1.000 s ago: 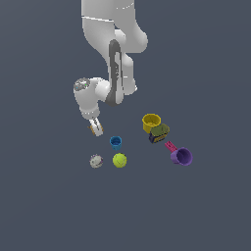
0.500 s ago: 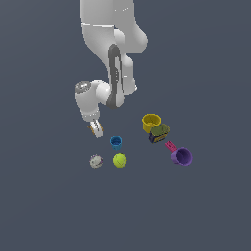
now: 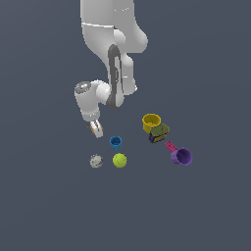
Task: Pick up a designated object from a clutter of objects.
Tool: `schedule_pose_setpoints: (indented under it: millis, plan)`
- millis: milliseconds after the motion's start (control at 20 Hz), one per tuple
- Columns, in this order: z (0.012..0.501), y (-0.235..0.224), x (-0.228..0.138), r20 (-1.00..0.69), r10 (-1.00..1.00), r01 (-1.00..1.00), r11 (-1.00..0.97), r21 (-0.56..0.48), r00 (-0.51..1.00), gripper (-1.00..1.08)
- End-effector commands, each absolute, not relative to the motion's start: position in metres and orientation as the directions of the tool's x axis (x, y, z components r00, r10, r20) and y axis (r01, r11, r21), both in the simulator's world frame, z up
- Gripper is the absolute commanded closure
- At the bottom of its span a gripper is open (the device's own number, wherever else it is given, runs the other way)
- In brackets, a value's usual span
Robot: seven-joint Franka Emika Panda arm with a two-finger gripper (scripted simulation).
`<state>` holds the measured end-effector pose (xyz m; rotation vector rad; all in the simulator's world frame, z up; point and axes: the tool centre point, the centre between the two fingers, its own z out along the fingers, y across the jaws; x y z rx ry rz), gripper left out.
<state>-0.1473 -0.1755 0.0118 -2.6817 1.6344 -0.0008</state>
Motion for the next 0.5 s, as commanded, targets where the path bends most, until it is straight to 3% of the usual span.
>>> schedule_pose_setpoints:
  millis: [0, 450]
  plan:
    - [0.013, -0.175, -0.146, 0.000, -0.889, -0.889, -0.459, -0.001, 0.459, 1.08]
    - [0.043, -0.171, -0.133, 0.000, -0.889, -0.889, -0.458, -0.002, 0.458, 1.08]
